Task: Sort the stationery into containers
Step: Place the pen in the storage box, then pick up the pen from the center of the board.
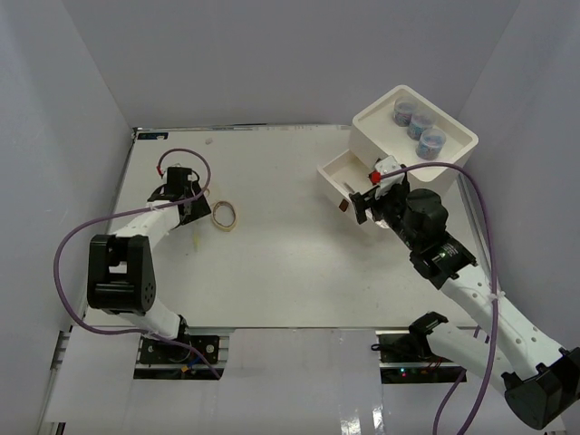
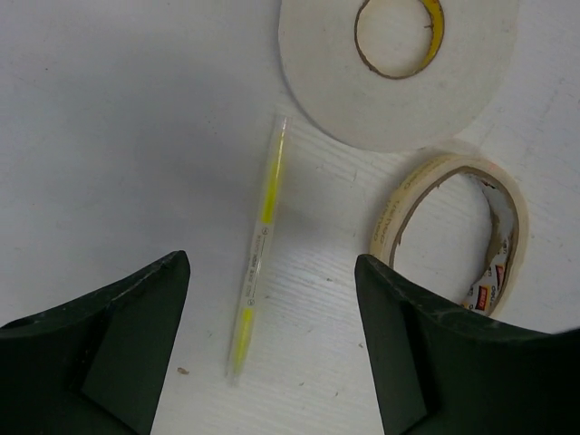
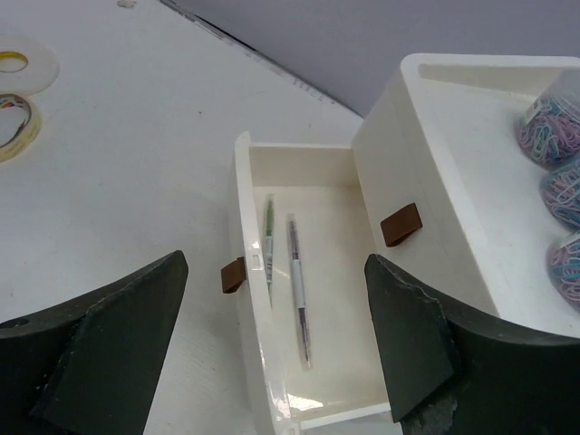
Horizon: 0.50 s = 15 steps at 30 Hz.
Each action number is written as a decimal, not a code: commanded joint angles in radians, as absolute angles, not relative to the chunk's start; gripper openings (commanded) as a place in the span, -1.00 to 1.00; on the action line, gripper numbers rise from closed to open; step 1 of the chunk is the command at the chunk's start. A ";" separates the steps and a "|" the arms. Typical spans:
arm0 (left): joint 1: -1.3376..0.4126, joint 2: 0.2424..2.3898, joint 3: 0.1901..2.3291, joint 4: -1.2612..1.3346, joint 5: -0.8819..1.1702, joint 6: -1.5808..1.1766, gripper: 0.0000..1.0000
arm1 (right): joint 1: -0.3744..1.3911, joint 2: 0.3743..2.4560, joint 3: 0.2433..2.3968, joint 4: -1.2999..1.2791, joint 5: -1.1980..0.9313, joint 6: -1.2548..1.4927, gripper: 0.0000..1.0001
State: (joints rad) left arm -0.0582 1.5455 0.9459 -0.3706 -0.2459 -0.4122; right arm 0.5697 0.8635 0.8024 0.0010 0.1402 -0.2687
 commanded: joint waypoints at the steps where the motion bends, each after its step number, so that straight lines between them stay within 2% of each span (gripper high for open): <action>1: -0.055 1.571 0.989 -0.365 -0.275 -0.402 0.65 | 0.569 0.856 0.778 0.049 0.107 -0.229 0.71; 6: -0.055 1.609 0.953 -0.354 -0.268 -0.407 0.52 | 0.568 0.844 0.773 0.051 0.106 -0.224 0.76; 12: -0.055 1.661 0.936 -0.353 -0.256 -0.426 0.20 | 0.568 0.815 0.759 0.055 0.127 -0.224 0.81; 15: -0.055 1.690 0.933 -0.353 -0.250 -0.437 -0.02 | 0.569 0.808 0.746 0.071 0.133 -0.224 0.83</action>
